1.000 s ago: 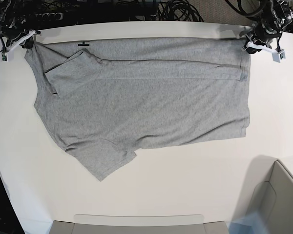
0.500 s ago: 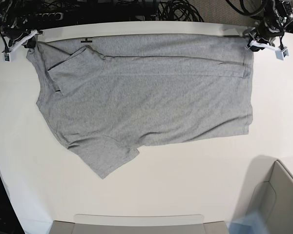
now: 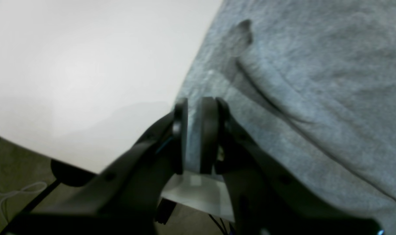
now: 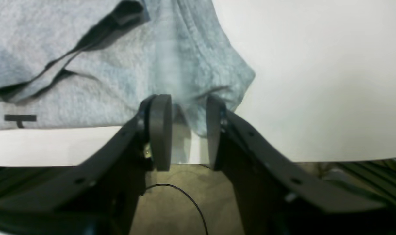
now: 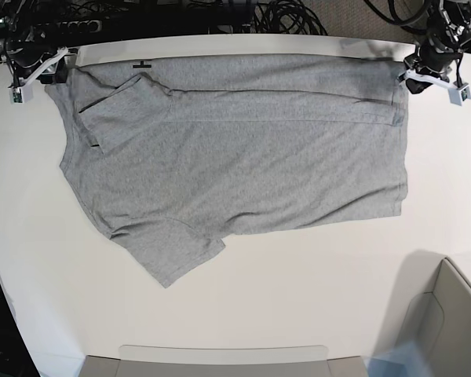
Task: Fold the T-shirt properly
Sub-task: 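Release and move both grippers along the shirt sides toward the hem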
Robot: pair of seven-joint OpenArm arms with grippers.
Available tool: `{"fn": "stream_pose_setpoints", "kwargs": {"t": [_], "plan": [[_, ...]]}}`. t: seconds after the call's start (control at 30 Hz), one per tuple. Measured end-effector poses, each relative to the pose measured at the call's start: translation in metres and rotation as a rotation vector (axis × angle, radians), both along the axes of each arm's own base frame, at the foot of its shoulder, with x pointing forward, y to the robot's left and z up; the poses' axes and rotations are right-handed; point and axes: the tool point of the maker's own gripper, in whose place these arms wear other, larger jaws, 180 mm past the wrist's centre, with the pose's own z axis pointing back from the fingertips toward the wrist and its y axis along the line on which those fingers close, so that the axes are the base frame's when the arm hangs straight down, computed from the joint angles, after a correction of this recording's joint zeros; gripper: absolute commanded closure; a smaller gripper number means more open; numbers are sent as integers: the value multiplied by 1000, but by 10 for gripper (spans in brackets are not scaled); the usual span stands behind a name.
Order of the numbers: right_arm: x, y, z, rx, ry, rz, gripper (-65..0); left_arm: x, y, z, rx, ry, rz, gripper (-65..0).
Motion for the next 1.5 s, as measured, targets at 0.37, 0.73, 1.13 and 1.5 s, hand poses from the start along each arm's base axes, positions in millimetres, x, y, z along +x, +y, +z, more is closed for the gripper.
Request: {"fn": "stream_pose_setpoints", "kwargs": {"t": [0.37,0.73,1.13,1.5], "plan": [[21,-27,40,-104,-90,-48,-183,1,24,17,56,-37,59,-67],[178,57,56,-99,-248,244,-183,118,-25,53,-23,-287,-74,0],[278,66,-1,-22,-183,179,-183,140,-53,56,-88,-259,-160,0],[257,56,-50,54,-86,128,-183,139,-66,45,-149,-256,-135,0]]}}
